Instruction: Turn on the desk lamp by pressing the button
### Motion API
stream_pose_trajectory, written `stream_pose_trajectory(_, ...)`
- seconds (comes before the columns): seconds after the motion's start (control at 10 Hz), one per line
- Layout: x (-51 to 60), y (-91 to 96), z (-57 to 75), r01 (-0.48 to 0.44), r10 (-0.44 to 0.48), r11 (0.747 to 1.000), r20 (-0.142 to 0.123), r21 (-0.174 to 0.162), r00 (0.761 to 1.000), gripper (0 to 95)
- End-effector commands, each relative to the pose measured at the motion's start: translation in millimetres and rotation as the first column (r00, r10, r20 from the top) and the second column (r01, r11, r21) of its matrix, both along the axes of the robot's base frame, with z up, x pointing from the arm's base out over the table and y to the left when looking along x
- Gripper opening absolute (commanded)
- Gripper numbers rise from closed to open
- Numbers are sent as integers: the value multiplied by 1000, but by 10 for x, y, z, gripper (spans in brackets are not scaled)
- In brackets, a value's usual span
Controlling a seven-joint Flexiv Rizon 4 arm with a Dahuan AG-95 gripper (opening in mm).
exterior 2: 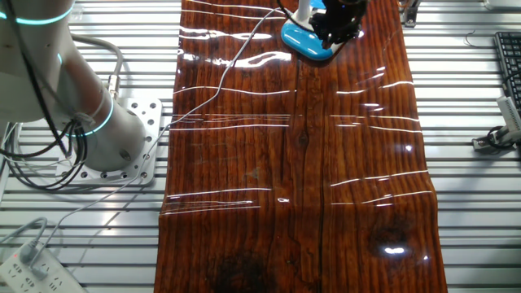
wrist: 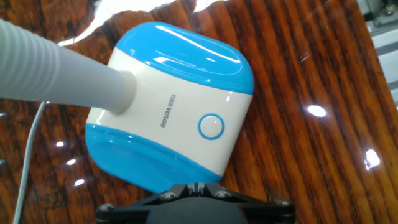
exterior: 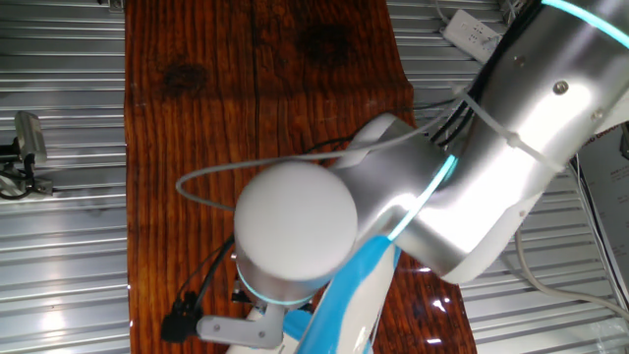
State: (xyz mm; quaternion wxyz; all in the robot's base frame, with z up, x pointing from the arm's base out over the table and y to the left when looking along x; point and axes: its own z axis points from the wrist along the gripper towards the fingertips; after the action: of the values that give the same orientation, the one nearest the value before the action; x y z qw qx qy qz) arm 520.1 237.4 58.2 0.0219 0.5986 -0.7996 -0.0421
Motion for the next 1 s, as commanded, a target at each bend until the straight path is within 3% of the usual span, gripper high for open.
stream_pose_trajectory(0.1, -24, -6, -31, 36, -36, 999, 7, 2, 999, 0)
stream_pose_trajectory(0.2, -67, -19, -29, 127, -127, 992, 13, 9, 992, 0)
stream_pose_trajectory(0.4, -100, -26, -37, 228, -228, 974, 8, -12, 974, 0)
stream_pose_trajectory(1.0, -135, -53, -32, 269, -269, 963, -1, -11, 963, 0)
